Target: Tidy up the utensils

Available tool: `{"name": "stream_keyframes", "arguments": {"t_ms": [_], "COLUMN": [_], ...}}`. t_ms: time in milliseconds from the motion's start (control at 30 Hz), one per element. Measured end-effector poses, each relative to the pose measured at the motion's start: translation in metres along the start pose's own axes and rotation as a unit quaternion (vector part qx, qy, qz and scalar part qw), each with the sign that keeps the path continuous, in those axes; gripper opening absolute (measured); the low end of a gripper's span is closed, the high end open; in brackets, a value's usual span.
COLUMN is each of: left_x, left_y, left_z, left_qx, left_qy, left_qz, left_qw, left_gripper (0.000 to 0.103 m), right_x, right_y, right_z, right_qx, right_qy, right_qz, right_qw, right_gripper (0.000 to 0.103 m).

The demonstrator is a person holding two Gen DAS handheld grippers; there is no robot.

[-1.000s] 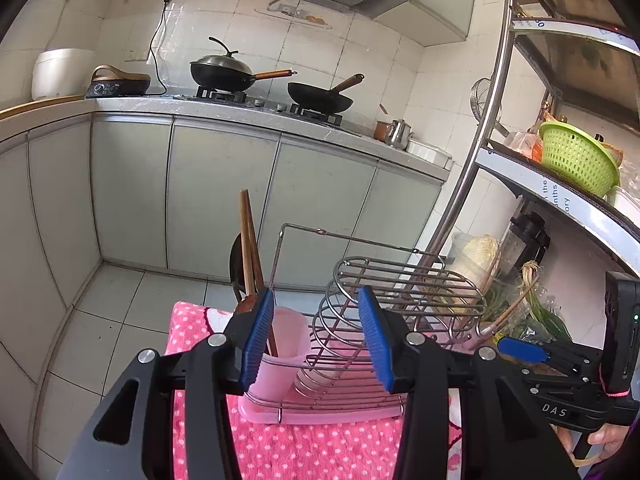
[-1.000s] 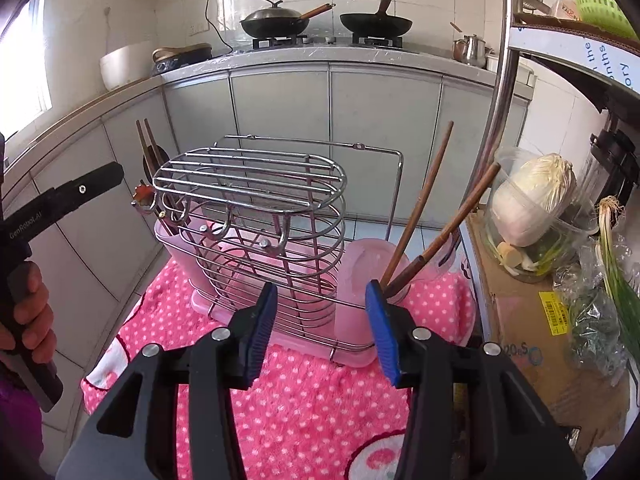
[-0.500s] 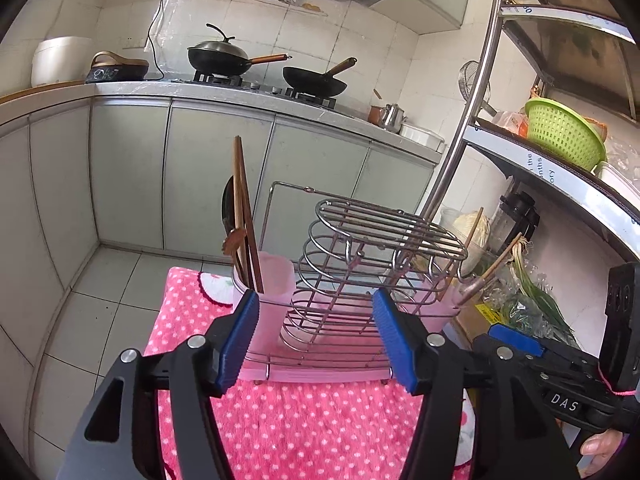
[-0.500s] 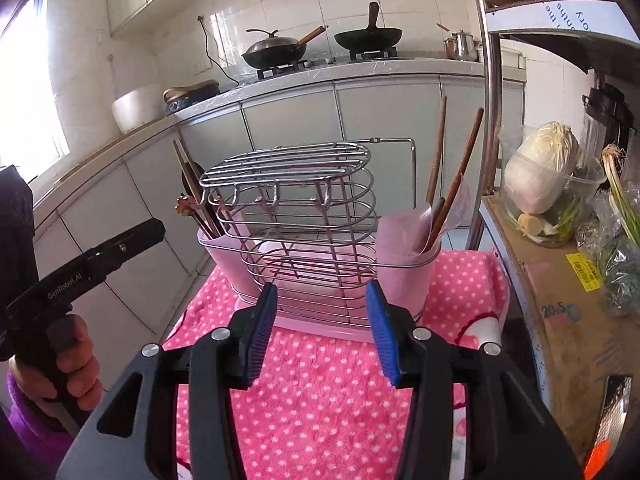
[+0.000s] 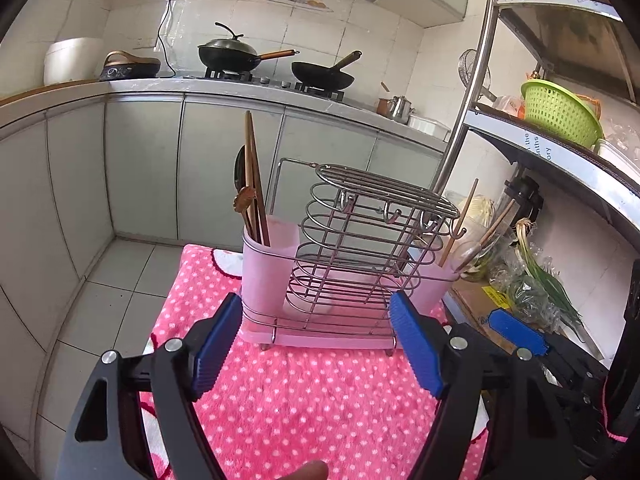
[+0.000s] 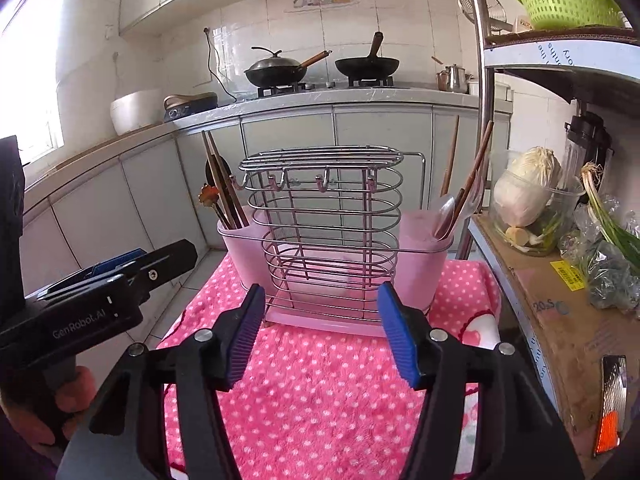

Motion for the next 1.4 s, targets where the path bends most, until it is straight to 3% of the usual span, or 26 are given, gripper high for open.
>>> {"name": "stream_keyframes", "arguments": {"t_ms": [433,1400], "left_x": [-0.023,-0.04], "left_y": [0.005,0.006], "left_z": [0.007,0.005], "left_qx": [0.031,0.028], "left_qy": [0.017,0.026], "left_qz": [-0.005,0.002], "left_qw": [0.9994,0.9993], "left_gripper": [0.074,0.074], "right_x": [-0.022,-0.033], "right_y": [-0.004,-0.006], "right_z": [-0.001,-0.002], "right_qx": [-0.03,-0.039], "right_qy": [0.009,0.006], "right_qz": [-0.007,-0.022], "right_qw": [0.999,0.999], "right_gripper": [0.063,0.063]}}
Point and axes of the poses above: each gripper's, at about its wrist camera, not at the fingertips, and z roughly against the way its jaws point, y to its left, x to its top, the point moved 10 cm from there along -z, roughly the way its jaws point, and after that the axes turned 7 degrees about y, right-handed, at the moved point
